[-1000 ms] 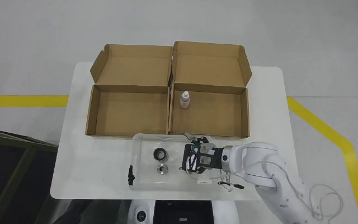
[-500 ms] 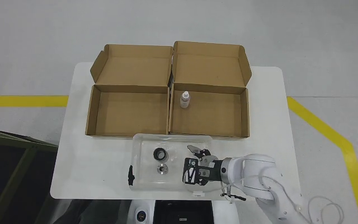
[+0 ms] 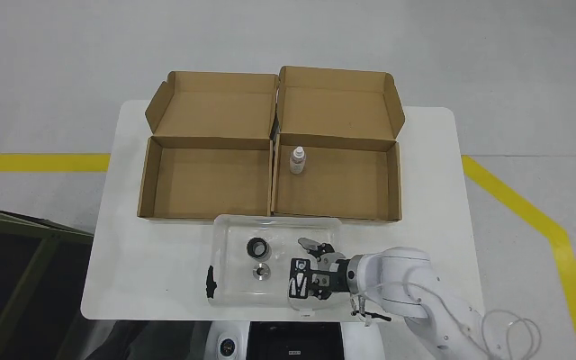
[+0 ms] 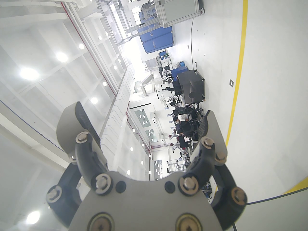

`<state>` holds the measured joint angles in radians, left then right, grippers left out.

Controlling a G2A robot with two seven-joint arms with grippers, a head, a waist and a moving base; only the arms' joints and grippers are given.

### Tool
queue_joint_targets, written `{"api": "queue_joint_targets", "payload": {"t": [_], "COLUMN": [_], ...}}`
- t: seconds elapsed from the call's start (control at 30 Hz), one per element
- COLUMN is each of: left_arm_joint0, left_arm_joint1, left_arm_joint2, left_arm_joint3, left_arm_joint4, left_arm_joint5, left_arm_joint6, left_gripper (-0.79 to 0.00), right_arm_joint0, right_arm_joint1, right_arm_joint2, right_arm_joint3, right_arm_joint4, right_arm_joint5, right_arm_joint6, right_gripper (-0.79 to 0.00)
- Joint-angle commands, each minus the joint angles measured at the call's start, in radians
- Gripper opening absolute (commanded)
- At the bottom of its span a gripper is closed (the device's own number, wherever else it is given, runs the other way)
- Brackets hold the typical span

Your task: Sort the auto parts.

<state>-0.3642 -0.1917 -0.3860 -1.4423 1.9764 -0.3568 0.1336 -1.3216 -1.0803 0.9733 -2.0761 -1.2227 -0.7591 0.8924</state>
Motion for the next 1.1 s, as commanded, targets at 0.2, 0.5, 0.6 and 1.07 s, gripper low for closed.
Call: {"api": "queue_joint_targets", "payload": {"t": [0.2,0.5,0.6,1.07], "left_arm_joint0": [0.0,0.0,0.0,0.0], "left_arm_joint1": [0.0,0.0,0.0,0.0], "left_arm_joint2": [0.0,0.0,0.0,0.0], "left_arm_joint3": [0.0,0.0,0.0,0.0], "left_arm_joint4": [0.0,0.0,0.0,0.0], "left_arm_joint5": [0.0,0.0,0.0,0.0], "left_arm_joint6": [0.0,0.0,0.0,0.0], "left_gripper": [0.0,0.0,0.0,0.0], "right_arm_joint0": [0.04,0.069,0.079,0.107], "right_arm_joint1": [-0.004,-0.007,-0.009,-0.012], "right_arm_joint2": [-0.044,-0.093,-0.109,-0.156], "right_arm_joint3": [0.047,0.079,0.086,0.102], "right_arm_joint4": [-0.02,-0.025,-0.024,-0.027], "right_arm_joint5": [0.014,0.025,0.027,0.047], "right_arm_joint6": [0.032,0.089,0.103,0.16], "right_gripper": [-0.105,-0.139,-0.166,-0.425]}}
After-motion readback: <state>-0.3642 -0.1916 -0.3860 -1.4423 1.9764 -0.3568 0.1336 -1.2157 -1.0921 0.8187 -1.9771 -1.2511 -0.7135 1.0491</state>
